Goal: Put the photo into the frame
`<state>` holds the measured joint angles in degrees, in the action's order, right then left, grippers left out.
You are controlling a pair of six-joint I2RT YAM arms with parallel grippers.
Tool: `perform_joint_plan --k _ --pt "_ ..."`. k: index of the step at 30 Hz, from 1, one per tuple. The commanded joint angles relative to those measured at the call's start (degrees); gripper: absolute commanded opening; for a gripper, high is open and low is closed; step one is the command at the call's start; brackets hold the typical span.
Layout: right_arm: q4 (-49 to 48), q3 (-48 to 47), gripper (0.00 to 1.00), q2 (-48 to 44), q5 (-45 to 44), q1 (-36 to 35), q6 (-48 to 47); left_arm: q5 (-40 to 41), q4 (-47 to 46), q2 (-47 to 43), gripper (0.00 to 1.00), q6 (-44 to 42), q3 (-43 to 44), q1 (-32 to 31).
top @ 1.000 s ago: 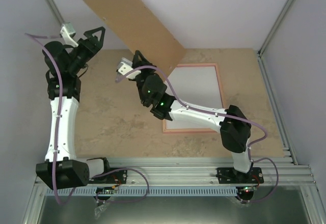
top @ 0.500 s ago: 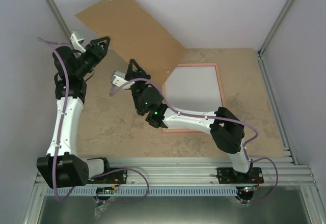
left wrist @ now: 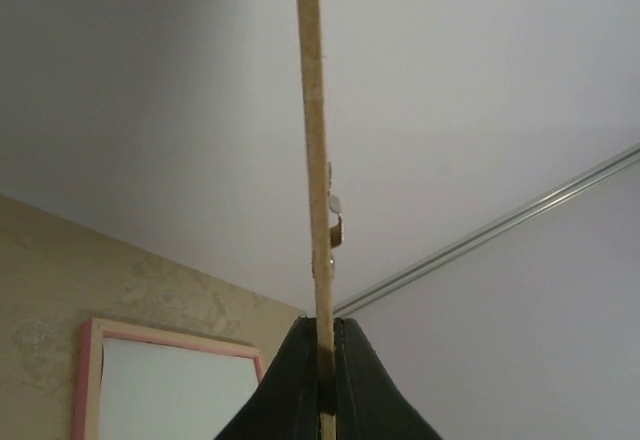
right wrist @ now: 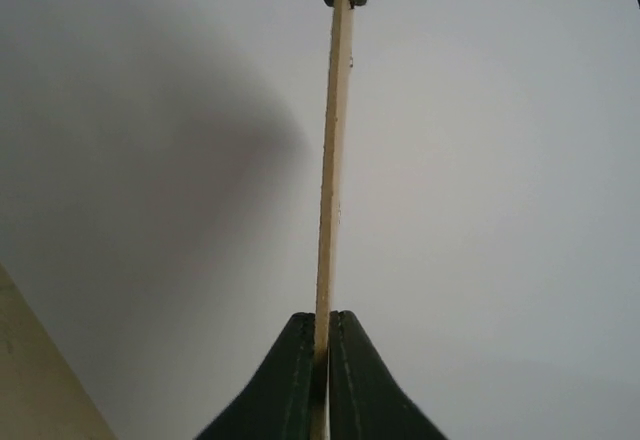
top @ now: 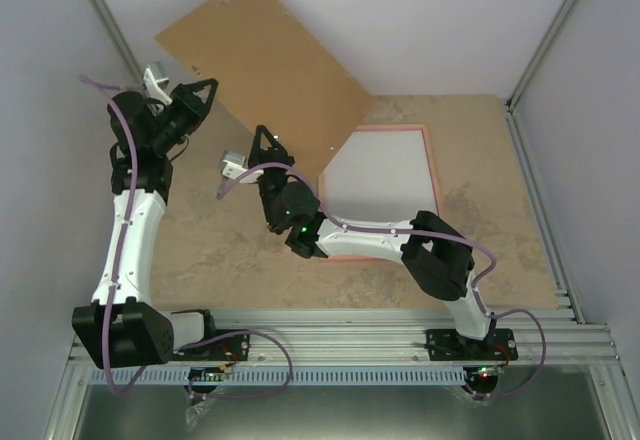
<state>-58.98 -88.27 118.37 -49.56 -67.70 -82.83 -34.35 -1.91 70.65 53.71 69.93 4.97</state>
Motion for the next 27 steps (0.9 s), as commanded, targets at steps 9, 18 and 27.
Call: perform_joint_plan --k 9,18,27 --pt "47.41 3.43 0.83 -20.11 15.07 -0.91 33.18 -0.37 0.82 1.24 0.00 -9.83 3.77 0.34" --pt "81.33 2.36 0.98 -32.82 45.14 12.42 56.25 -2.51 4.29 0.80 0.00 -16.28 2.36 0.32" --pt "93.31 10.58 0.97 -40.60 73.23 43.63 65.06 -11.39 7.21 1.29 0.00 -21.72 0.16 0.39"
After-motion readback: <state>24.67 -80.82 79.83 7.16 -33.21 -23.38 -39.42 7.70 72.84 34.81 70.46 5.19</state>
